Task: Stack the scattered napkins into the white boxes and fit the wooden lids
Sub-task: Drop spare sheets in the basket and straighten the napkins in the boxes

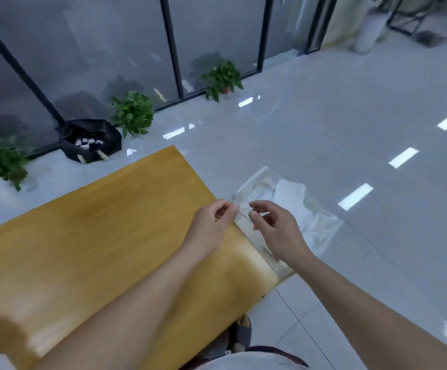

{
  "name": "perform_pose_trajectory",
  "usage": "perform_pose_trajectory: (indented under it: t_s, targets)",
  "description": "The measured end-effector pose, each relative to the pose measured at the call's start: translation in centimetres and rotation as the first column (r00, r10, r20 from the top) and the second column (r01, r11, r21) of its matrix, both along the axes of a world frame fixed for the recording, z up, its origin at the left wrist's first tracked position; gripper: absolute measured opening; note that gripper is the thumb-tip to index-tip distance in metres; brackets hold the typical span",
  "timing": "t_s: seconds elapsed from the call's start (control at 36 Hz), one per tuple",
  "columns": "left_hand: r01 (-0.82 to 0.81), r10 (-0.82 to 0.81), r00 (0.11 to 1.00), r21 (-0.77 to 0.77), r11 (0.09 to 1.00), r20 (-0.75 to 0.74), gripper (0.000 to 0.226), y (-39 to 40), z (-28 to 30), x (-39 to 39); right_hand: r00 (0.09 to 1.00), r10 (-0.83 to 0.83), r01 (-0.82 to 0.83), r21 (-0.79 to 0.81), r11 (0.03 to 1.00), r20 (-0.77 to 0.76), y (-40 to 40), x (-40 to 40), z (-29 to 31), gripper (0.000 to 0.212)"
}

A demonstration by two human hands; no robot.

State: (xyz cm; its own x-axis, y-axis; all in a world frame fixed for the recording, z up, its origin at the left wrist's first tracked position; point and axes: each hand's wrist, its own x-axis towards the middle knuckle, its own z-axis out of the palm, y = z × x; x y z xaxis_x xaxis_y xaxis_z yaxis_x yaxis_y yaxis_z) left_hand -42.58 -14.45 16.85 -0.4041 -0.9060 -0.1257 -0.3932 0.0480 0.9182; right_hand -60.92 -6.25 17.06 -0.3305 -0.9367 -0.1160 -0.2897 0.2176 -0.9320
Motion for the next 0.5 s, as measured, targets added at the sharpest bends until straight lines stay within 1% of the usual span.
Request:
perform_pose_trajectory:
  t_s: [0.08, 0.14, 0.22, 0.25, 0.33, 0.44, 0.5]
  targets:
    - [0.041, -0.041, 0.999, 0.005, 0.999, 0.008, 0.022, -0.8, -0.6, -4.4, 0.995, -0.098, 0.099, 0.037, 0.994, -0.024, 0.9, -3.8, -1.0, 0.020]
    - [0.066, -0.067, 0.998, 0.024, 0.998, 0.016, 0.018, -1.4, -1.2, -6.9, 0.986, -0.159, 0.162, 0.073, 0.984, -0.044, 1.3, -6.0, -2.2, 0.020]
    - [0.102, -0.106, 0.992, 0.065, 0.993, 0.063, 0.013, -2.1, -2.6, -10.2, 0.964, -0.256, 0.263, 0.117, 0.958, -0.067, 1.6, -9.0, -4.1, 0.021]
    - [0.114, -0.121, 0.988, 0.076, 0.991, 0.094, 0.016, -2.3, -3.0, -11.0, 0.957, -0.279, 0.287, 0.132, 0.949, -0.078, 1.6, -9.6, -4.5, 0.023]
    - [0.147, -0.167, 0.968, 0.116, 0.982, 0.188, 0.034, -3.0, -4.2, -13.5, 0.943, -0.323, 0.333, 0.177, 0.926, -0.083, 1.2, -11.4, -5.7, 0.029]
    - [0.137, -0.171, 0.943, 0.136, 0.981, 0.285, 0.048, -3.9, -5.4, -15.7, 0.945, -0.313, 0.327, 0.205, 0.923, -0.099, 0.1, -12.5, -6.9, 0.036]
    - [0.112, -0.156, 0.943, 0.161, 0.981, 0.295, 0.052, -4.2, -6.0, -16.4, 0.948, -0.298, 0.315, 0.222, 0.923, -0.109, -0.5, -12.8, -7.4, 0.042]
